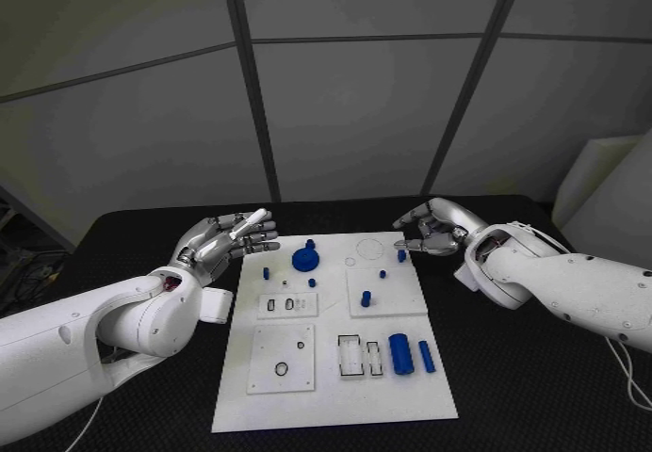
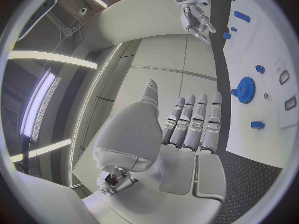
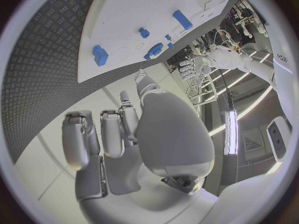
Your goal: Assemble the parts on the task board
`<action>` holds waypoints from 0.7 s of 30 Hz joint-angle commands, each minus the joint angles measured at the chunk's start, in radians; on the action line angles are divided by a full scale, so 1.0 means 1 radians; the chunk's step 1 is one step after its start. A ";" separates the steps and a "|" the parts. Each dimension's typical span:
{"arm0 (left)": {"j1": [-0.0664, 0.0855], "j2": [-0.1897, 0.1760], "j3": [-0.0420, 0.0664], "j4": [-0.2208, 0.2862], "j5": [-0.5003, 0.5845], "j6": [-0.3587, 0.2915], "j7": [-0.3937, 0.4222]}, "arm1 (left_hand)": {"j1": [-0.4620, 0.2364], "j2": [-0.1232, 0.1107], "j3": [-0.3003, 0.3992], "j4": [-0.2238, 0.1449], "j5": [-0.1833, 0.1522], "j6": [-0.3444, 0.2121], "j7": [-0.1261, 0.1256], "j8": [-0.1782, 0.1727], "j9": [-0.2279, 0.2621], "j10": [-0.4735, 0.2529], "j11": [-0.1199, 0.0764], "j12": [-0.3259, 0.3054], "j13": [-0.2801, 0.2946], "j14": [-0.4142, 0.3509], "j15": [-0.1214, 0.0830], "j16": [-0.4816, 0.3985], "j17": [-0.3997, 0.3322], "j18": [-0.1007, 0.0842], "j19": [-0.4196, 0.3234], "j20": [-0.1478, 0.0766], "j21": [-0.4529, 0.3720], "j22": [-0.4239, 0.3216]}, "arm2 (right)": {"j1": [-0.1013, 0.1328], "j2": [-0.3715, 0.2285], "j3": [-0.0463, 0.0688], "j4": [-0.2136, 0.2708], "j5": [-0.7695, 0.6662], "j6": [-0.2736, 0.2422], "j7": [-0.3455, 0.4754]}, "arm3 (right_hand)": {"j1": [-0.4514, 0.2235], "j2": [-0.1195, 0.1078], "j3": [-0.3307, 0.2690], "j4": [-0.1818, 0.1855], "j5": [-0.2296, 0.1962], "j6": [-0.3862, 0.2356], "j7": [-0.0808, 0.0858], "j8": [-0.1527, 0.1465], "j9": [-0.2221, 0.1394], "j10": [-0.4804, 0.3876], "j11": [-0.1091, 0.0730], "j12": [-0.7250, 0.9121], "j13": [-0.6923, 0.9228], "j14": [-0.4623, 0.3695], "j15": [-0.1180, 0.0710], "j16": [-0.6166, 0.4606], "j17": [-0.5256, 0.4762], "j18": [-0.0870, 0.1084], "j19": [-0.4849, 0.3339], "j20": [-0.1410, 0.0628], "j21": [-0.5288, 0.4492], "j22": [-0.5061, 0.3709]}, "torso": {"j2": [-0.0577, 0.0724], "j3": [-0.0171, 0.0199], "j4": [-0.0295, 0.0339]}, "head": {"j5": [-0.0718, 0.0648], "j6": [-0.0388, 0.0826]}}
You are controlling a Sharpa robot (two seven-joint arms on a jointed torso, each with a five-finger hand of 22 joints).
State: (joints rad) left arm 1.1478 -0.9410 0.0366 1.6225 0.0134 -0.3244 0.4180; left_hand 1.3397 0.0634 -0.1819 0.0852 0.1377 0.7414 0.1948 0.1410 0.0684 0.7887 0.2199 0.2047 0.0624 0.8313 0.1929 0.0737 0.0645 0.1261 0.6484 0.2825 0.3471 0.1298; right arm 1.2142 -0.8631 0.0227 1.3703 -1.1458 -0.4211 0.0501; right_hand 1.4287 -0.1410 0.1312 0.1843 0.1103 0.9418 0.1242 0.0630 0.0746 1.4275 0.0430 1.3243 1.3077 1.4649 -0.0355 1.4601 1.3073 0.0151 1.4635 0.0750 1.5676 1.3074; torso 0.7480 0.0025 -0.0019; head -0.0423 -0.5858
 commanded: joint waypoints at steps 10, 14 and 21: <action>0.001 0.007 0.001 -0.010 -0.006 0.010 0.009 | 0.000 0.013 0.000 -0.004 -0.006 -0.001 0.057 -0.004 -0.001 0.004 -0.004 -0.006 0.001 -0.006 0.001 -0.002 -0.001 0.040 -0.008 0.003 -0.005 -0.002 | -0.005 0.005 0.000 -0.081 0.012 0.120 0.048 | 0.031 -0.007 0.001 -0.025 0.035 -0.003 0.004 0.000 -0.003 -0.007 0.000 -0.011 0.040 0.060 0.003 0.004 0.054 -0.015 0.107 0.005 0.003 0.263 | 0.000 -0.0023 0.0030 | -0.013 -0.013; 0.001 0.007 0.001 -0.012 -0.006 0.010 0.009 | 0.000 0.013 0.000 -0.004 -0.006 -0.001 0.057 -0.004 -0.001 0.004 -0.004 -0.006 0.001 -0.006 0.001 -0.002 -0.001 0.040 -0.008 0.003 -0.005 -0.002 | -0.009 0.013 0.000 -0.101 -0.014 0.138 0.035 | 0.031 -0.008 0.000 -0.026 0.035 -0.004 0.004 0.000 -0.003 -0.006 0.000 -0.010 0.041 0.061 0.003 0.005 0.056 -0.015 0.107 0.005 0.003 0.263 | 0.000 -0.0029 0.0003 | -0.010 -0.015; 0.001 0.009 0.001 -0.013 -0.006 0.011 0.009 | 0.001 0.013 -0.001 -0.005 -0.006 0.001 0.056 -0.003 -0.001 0.005 -0.004 -0.007 0.001 -0.006 0.000 -0.002 -0.001 0.041 -0.008 0.003 -0.006 -0.002 | -0.017 0.031 0.000 -0.125 -0.043 0.160 0.019 | 0.035 -0.006 0.002 -0.029 0.039 -0.003 0.004 0.001 -0.003 -0.004 0.000 -0.006 0.045 0.061 0.003 0.005 0.057 -0.015 0.107 0.005 0.003 0.263 | 0.000 -0.0030 0.0017 | -0.008 -0.018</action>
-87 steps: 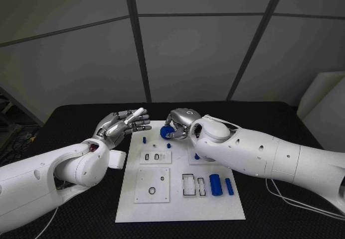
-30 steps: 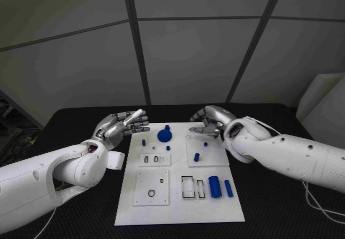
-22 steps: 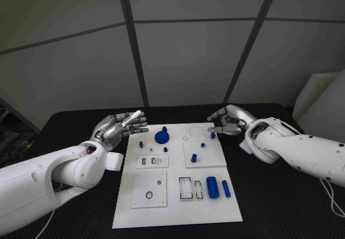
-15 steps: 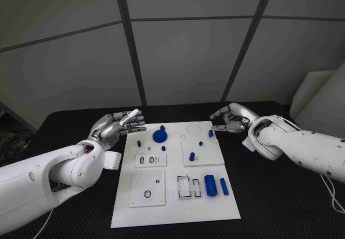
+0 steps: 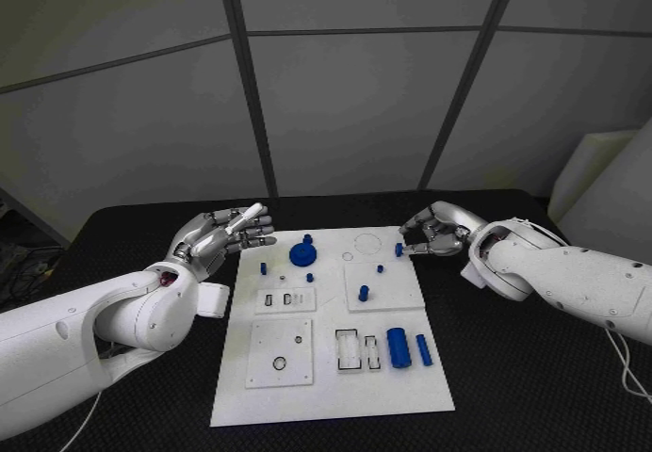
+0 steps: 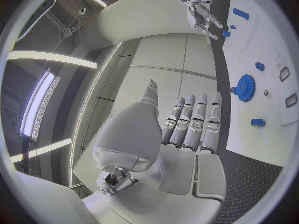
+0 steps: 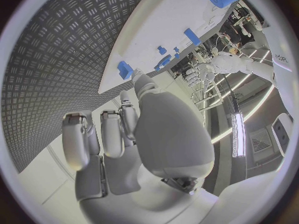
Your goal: Assemble the parts on the task board
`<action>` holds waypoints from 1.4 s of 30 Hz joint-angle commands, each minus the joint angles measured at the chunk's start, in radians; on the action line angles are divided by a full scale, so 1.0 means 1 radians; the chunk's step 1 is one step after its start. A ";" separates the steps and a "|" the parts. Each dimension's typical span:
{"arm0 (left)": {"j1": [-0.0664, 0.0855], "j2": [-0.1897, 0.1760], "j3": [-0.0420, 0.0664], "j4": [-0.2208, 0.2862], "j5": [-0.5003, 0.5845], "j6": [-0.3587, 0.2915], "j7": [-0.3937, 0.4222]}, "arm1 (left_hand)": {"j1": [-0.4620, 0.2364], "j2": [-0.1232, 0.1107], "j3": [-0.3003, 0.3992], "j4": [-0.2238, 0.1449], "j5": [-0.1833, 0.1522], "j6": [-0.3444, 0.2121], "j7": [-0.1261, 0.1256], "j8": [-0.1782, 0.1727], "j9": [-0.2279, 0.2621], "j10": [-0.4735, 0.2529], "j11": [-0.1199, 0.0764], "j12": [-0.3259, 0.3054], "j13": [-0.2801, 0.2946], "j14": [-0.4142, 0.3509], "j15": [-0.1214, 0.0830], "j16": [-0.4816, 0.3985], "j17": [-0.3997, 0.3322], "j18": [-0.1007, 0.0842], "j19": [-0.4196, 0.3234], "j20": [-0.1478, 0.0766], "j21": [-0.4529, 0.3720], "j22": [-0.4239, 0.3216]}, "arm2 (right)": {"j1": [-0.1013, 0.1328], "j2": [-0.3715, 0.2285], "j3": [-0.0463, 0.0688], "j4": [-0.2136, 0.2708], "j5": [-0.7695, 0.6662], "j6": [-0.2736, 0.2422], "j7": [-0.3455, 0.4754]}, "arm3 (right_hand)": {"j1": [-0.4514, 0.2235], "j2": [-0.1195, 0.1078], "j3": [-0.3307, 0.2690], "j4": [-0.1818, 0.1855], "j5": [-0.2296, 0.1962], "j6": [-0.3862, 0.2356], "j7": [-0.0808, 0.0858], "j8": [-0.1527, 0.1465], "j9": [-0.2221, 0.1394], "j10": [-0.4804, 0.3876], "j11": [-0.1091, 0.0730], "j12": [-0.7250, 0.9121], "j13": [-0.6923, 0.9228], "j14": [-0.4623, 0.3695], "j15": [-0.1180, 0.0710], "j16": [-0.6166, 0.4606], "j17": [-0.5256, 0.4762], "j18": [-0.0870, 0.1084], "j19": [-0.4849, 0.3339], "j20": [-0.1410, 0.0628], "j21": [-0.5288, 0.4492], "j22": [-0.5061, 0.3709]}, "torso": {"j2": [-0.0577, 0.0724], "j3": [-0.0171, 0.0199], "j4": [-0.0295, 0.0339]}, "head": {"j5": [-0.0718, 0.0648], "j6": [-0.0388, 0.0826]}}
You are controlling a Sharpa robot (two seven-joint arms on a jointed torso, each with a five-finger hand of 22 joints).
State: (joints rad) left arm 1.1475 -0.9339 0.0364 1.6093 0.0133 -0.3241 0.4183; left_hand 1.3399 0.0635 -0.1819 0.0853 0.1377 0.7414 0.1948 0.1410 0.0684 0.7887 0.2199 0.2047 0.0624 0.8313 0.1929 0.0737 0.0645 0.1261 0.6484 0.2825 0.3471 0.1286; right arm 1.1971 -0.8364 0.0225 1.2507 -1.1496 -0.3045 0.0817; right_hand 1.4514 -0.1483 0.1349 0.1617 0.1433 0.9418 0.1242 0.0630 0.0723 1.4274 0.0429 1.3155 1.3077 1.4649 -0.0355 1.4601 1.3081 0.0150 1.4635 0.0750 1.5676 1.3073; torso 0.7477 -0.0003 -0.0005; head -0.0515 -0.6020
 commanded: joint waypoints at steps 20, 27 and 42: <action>0.001 0.005 0.001 -0.002 -0.006 0.010 0.009 | 0.001 0.013 -0.001 -0.005 -0.006 0.001 0.056 -0.003 -0.001 0.005 -0.004 -0.007 0.001 -0.006 0.000 -0.002 -0.001 0.041 -0.008 0.003 -0.006 -0.001 | -0.007 0.044 0.000 -0.043 -0.071 0.053 -0.049 | -0.003 0.050 0.010 -0.006 0.019 0.062 -0.005 0.019 0.007 0.014 -0.008 0.029 0.067 0.063 -0.002 0.009 0.065 -0.015 0.107 0.000 0.003 0.263 | 0.000 -0.0005 -0.0014 | 0.002 -0.003; 0.001 0.006 0.001 -0.002 -0.006 0.011 0.008 | 0.001 0.013 -0.001 -0.005 -0.006 0.001 0.056 -0.003 -0.001 0.005 -0.004 -0.007 0.001 -0.006 0.000 -0.002 -0.001 0.041 -0.008 0.003 -0.006 -0.001 | -0.008 0.060 0.000 -0.056 -0.075 0.057 -0.057 | -0.007 0.065 0.018 -0.009 0.026 0.089 -0.010 0.023 0.009 0.021 -0.012 0.040 0.076 0.064 -0.006 0.011 0.069 -0.015 0.107 -0.003 0.003 0.263 | 0.000 -0.0005 -0.0016 | 0.000 -0.005; 0.001 0.006 0.001 -0.003 -0.006 0.010 0.006 | 0.002 0.013 -0.001 -0.007 -0.005 -0.003 0.056 -0.004 -0.001 0.005 -0.004 -0.007 0.001 -0.006 0.000 -0.003 -0.001 0.041 -0.008 0.003 -0.006 -0.001 | -0.009 0.073 0.000 -0.065 -0.087 0.055 -0.070 | -0.009 0.080 0.026 -0.016 0.029 0.126 -0.020 0.030 0.013 0.026 -0.020 0.047 0.083 0.065 -0.012 0.013 0.073 -0.015 0.107 -0.008 0.003 0.263 | -0.001 0.0002 -0.0017 | 0.002 -0.009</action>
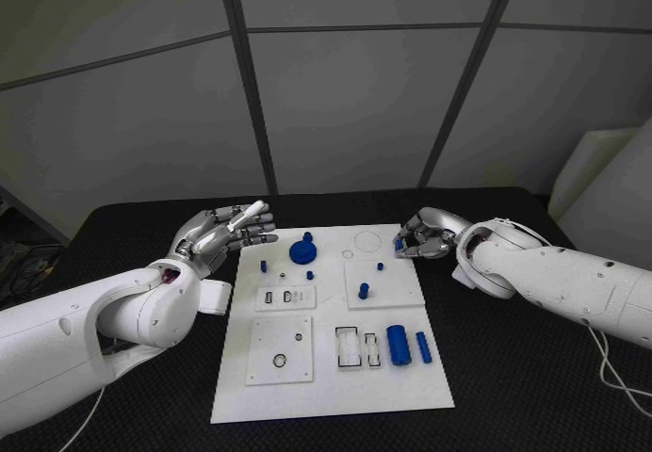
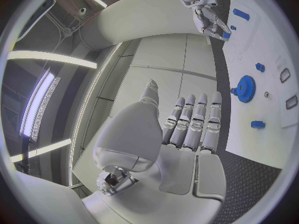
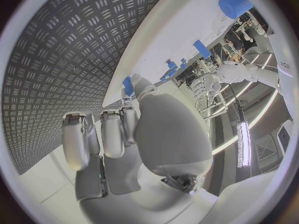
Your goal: Assemble the parts on the task board
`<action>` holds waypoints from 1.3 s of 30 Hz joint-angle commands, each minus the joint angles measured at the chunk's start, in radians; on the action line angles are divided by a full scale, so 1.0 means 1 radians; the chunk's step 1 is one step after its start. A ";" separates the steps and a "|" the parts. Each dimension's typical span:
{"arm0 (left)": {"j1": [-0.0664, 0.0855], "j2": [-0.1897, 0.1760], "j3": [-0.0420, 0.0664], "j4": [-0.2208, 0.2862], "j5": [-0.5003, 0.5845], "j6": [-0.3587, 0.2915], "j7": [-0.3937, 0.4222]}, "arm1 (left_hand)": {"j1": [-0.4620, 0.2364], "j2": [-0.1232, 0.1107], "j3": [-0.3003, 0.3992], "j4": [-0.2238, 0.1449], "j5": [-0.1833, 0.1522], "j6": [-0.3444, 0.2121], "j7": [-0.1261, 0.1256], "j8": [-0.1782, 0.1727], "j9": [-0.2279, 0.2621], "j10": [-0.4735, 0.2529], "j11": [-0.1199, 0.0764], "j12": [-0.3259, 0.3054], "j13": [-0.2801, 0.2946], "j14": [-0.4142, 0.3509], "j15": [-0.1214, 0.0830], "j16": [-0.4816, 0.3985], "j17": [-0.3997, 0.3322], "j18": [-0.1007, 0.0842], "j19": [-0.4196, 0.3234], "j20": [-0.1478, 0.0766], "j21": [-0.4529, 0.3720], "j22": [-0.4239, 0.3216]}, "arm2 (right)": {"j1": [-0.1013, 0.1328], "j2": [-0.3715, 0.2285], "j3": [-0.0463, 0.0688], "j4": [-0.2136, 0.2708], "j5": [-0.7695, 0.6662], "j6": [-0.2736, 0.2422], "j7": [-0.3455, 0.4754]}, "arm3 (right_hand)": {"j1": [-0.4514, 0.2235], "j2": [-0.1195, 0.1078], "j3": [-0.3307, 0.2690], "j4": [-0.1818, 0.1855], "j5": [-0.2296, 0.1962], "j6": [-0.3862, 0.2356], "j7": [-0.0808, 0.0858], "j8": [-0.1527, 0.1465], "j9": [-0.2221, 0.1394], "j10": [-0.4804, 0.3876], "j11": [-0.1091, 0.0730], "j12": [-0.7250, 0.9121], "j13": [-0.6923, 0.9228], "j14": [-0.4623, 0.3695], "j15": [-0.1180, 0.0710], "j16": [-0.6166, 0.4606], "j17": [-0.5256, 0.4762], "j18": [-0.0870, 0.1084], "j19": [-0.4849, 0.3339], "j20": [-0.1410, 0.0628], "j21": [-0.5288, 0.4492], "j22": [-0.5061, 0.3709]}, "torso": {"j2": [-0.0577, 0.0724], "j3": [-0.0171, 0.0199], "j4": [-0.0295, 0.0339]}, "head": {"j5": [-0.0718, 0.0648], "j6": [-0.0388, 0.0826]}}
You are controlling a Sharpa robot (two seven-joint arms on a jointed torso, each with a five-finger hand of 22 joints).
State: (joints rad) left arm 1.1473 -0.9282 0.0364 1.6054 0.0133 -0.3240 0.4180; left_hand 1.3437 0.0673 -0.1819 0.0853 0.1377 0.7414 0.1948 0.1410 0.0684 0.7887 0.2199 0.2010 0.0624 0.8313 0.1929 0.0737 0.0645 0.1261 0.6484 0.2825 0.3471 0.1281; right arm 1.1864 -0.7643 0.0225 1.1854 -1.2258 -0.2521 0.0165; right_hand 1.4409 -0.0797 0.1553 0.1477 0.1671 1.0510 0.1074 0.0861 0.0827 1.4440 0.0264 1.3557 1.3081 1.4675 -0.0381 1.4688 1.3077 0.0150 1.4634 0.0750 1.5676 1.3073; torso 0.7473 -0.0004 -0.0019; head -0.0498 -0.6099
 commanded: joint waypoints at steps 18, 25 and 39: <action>0.001 -0.004 0.001 0.001 -0.006 0.009 0.005 | -0.002 0.010 -0.002 -0.008 -0.005 -0.004 0.057 -0.005 -0.001 0.005 -0.004 -0.004 0.001 -0.006 0.000 -0.003 -0.001 0.041 -0.008 0.003 -0.006 -0.001 | 0.001 -0.027 0.001 0.083 -0.012 -0.114 0.005 | 0.018 0.058 0.043 -0.039 0.066 0.081 -0.025 0.017 0.023 0.010 -0.023 0.006 0.084 0.063 -0.027 0.006 0.078 -0.015 0.107 -0.025 0.003 0.263 | -0.003 0.0004 -0.0023 | 0.000 0.000; 0.001 -0.007 0.001 -0.004 -0.006 0.008 0.004 | -0.002 0.010 -0.002 -0.008 -0.005 -0.004 0.057 -0.005 -0.001 0.005 -0.004 -0.004 0.001 -0.006 0.000 -0.003 -0.001 0.041 -0.008 0.003 -0.006 -0.001 | 0.002 -0.049 0.016 0.237 -0.016 -0.120 -0.061 | 0.019 0.063 0.047 -0.045 0.067 0.082 -0.025 0.014 0.025 0.004 -0.024 -0.004 0.076 0.063 -0.027 0.005 0.077 -0.015 0.107 -0.026 0.003 0.263 | -0.009 -0.0037 -0.0032 | 0.006 -0.003; 0.005 0.002 0.001 -0.040 0.006 0.009 0.002 | -0.002 0.010 -0.002 -0.009 -0.005 -0.002 0.057 -0.005 -0.001 0.005 -0.004 -0.004 0.001 -0.006 0.000 -0.003 0.000 0.041 -0.008 0.003 -0.006 -0.002 | 0.002 0.131 0.020 0.335 -0.183 -0.113 -0.333 | 0.012 0.061 0.050 -0.058 0.095 0.083 -0.024 0.008 0.028 -0.004 -0.024 -0.020 0.064 0.061 -0.028 0.000 0.070 -0.015 0.107 -0.028 0.003 0.263 | -0.015 -0.0050 -0.0011 | 0.036 -0.022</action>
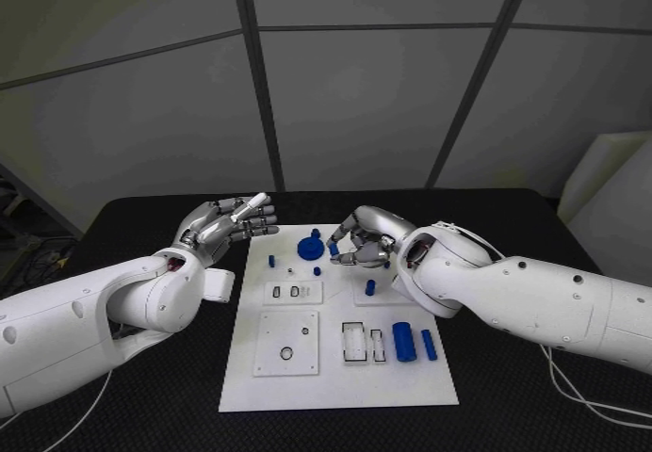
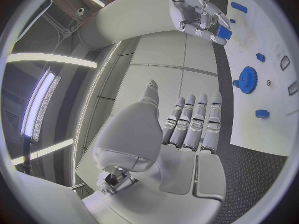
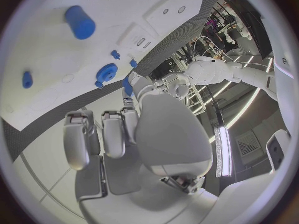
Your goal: Assemble the parts on the task board
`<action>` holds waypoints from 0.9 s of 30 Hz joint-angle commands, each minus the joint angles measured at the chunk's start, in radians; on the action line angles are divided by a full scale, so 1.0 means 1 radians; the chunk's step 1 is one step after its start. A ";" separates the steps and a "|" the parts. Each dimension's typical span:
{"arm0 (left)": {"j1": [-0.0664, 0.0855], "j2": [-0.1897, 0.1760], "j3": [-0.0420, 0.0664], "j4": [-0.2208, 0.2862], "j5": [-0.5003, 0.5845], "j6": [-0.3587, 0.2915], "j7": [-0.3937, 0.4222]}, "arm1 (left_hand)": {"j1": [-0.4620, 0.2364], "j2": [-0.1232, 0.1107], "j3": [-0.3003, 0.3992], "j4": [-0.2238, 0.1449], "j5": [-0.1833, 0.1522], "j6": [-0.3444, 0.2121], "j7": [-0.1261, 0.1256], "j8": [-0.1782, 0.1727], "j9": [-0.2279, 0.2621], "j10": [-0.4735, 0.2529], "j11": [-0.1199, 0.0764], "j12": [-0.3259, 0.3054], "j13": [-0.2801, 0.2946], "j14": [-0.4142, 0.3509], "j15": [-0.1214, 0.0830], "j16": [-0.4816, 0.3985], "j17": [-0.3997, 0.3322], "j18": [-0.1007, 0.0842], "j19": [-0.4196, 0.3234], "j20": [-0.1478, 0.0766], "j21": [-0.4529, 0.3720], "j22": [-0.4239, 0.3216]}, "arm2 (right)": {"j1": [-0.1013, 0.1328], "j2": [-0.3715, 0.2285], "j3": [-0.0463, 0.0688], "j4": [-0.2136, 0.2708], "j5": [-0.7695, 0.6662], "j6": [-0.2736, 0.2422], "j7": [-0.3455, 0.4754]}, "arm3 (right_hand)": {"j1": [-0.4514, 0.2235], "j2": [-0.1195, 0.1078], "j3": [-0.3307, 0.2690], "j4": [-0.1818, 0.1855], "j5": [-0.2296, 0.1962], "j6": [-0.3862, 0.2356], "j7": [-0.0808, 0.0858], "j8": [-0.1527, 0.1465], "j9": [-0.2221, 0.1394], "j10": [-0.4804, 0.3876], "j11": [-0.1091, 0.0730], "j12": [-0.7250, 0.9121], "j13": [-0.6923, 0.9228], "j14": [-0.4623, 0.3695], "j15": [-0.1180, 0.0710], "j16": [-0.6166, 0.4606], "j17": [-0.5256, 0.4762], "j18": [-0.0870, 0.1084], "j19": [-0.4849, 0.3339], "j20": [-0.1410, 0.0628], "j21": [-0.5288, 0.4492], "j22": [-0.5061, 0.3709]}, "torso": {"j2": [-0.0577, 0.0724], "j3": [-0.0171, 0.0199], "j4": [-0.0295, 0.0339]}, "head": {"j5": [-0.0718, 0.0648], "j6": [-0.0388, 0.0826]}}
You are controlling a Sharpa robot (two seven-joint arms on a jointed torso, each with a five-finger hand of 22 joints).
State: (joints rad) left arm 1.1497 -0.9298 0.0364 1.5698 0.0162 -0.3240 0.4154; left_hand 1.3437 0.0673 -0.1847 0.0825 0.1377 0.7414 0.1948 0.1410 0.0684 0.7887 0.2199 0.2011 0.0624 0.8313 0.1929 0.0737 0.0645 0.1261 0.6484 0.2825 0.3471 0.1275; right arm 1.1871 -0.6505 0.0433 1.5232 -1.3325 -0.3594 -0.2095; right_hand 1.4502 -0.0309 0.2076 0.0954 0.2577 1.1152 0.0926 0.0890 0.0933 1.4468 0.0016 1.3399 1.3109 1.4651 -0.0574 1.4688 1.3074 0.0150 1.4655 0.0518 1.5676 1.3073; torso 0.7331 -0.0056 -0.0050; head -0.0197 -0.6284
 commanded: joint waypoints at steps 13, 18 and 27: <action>0.007 0.014 0.001 -0.017 0.004 0.010 0.004 | -0.002 0.010 0.001 -0.006 -0.005 -0.002 0.057 -0.005 -0.001 0.005 -0.004 -0.004 0.001 -0.006 0.000 -0.003 0.000 0.041 -0.008 0.003 -0.006 -0.001 | -0.016 0.136 -0.044 -0.033 -0.136 0.014 -0.205 | -0.008 0.012 -0.003 -0.006 -0.005 0.021 -0.011 0.003 0.020 -0.009 0.001 -0.008 0.058 0.061 -0.009 -0.005 0.062 -0.015 0.105 -0.005 0.003 0.263 | 0.002 0.0015 -0.0007 | 0.035 -0.016; 0.007 0.017 0.001 -0.019 0.004 0.010 0.004 | -0.002 0.010 0.001 -0.006 -0.005 -0.002 0.057 -0.005 -0.001 0.005 -0.004 -0.004 0.001 -0.006 0.000 -0.003 0.000 0.041 -0.008 0.003 -0.006 -0.001 | -0.032 0.156 -0.048 -0.036 -0.158 0.014 -0.219 | -0.014 0.010 -0.005 -0.007 -0.007 0.022 -0.011 0.002 0.021 -0.009 0.001 -0.009 0.058 0.062 -0.009 -0.005 0.063 -0.015 0.105 -0.005 0.003 0.263 | 0.001 0.0024 -0.0014 | 0.047 -0.019; 0.008 0.021 0.001 -0.021 0.004 0.011 0.003 | -0.001 0.010 0.000 -0.008 -0.006 0.002 0.056 -0.004 -0.001 0.006 -0.004 -0.005 0.001 -0.005 0.000 -0.003 0.000 0.041 -0.007 0.003 -0.006 -0.001 | -0.049 0.175 -0.053 -0.042 -0.181 0.012 -0.222 | -0.020 0.008 -0.006 -0.007 -0.010 0.022 -0.011 0.000 0.022 -0.008 0.000 -0.009 0.058 0.062 -0.010 -0.004 0.065 -0.015 0.105 -0.006 0.003 0.263 | 0.002 0.0016 0.0002 | 0.054 -0.024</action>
State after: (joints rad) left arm 1.1555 -0.9098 0.0365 1.5487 0.0190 -0.3238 0.4139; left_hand 1.3437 0.0673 -0.1847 0.0825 0.1377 0.7414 0.1948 0.1410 0.0684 0.7924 0.2162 0.2011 0.0624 0.8313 0.1929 0.0737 0.0645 0.1262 0.6484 0.2825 0.3471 0.1277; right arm 1.1374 -0.4777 -0.0099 1.4803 -1.4833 -0.3506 -0.4201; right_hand 1.4406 -0.0218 0.2041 0.0924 0.2528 1.1152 0.0926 0.0837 0.0933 1.4469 0.0017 1.3359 1.3101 1.4688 -0.0609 1.4688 1.3074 0.0149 1.4654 0.0518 1.5676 1.3073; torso 0.7348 -0.0037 -0.0057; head 0.0337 -0.6512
